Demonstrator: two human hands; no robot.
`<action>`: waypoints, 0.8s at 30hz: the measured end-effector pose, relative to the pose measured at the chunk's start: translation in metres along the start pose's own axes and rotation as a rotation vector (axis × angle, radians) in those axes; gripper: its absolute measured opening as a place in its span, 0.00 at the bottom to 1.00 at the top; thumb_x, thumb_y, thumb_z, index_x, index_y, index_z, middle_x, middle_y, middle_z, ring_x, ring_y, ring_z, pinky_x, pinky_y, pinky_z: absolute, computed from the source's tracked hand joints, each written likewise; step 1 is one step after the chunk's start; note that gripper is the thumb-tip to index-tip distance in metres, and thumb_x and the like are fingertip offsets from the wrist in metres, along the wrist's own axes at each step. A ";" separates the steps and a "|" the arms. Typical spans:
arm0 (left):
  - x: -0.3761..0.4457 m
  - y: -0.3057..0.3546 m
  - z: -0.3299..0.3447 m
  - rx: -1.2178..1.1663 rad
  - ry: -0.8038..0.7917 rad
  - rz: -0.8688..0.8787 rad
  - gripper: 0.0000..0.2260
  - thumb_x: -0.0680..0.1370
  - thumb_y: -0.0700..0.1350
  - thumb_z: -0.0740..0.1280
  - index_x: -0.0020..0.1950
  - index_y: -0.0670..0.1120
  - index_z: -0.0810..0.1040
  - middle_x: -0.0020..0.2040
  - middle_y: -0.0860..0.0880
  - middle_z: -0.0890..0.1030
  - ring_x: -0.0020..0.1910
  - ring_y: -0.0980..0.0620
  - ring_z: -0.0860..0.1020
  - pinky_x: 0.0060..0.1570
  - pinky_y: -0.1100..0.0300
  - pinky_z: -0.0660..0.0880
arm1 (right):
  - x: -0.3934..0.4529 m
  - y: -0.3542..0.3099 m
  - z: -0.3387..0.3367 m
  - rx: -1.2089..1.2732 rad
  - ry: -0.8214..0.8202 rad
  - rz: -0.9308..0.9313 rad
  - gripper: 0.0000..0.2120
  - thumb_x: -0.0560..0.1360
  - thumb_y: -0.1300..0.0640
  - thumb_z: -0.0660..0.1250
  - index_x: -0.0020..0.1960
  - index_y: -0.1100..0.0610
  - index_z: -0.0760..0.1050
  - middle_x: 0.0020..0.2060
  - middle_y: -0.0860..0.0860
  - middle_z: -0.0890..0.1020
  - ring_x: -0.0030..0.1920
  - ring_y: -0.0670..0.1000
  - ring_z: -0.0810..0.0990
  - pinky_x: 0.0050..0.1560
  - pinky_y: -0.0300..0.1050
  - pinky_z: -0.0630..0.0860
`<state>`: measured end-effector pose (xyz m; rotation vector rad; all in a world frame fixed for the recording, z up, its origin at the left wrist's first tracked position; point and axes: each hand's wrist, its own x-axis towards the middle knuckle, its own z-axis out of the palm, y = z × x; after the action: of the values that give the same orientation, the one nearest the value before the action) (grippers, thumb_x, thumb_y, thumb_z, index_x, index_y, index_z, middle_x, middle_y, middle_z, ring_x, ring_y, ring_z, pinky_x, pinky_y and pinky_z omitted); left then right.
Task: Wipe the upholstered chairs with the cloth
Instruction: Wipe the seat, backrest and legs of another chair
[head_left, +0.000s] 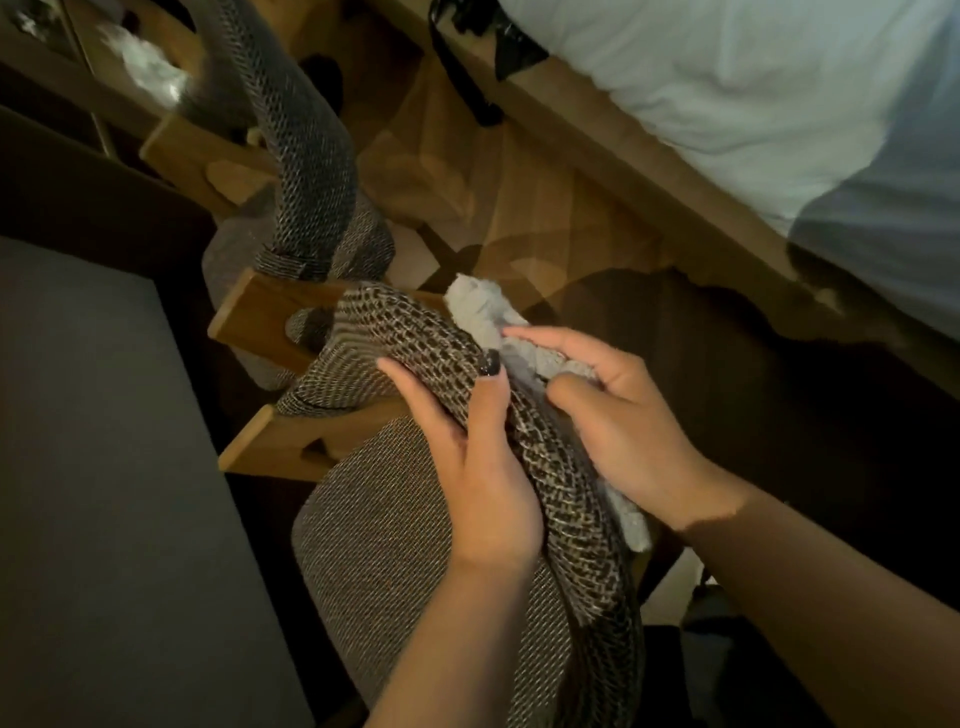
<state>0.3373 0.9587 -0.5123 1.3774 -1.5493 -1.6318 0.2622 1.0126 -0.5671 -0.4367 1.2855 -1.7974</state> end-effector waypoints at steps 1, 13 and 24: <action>0.001 -0.001 -0.002 -0.036 -0.014 -0.002 0.40 0.72 0.52 0.67 0.76 0.67 0.45 0.75 0.59 0.62 0.71 0.57 0.66 0.72 0.49 0.63 | 0.005 0.006 0.003 0.007 0.009 0.052 0.20 0.76 0.69 0.58 0.60 0.51 0.78 0.53 0.47 0.83 0.52 0.48 0.81 0.57 0.46 0.77; 0.058 -0.002 -0.040 -0.475 0.109 -0.213 0.16 0.79 0.60 0.57 0.64 0.59 0.74 0.53 0.62 0.83 0.53 0.62 0.80 0.58 0.52 0.69 | 0.044 0.014 0.009 -0.110 0.039 0.209 0.16 0.74 0.59 0.57 0.53 0.48 0.81 0.57 0.54 0.81 0.58 0.55 0.78 0.65 0.58 0.71; 0.123 0.039 -0.013 -0.159 0.288 -0.445 0.42 0.73 0.58 0.63 0.78 0.56 0.39 0.80 0.46 0.50 0.77 0.41 0.55 0.72 0.40 0.58 | 0.088 -0.003 0.030 -0.164 -0.023 0.320 0.13 0.77 0.66 0.60 0.55 0.56 0.79 0.47 0.46 0.83 0.44 0.37 0.82 0.41 0.26 0.74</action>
<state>0.2937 0.8366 -0.5138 1.8636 -0.9740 -1.6622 0.2316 0.9242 -0.5691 -0.3188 1.4056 -1.4233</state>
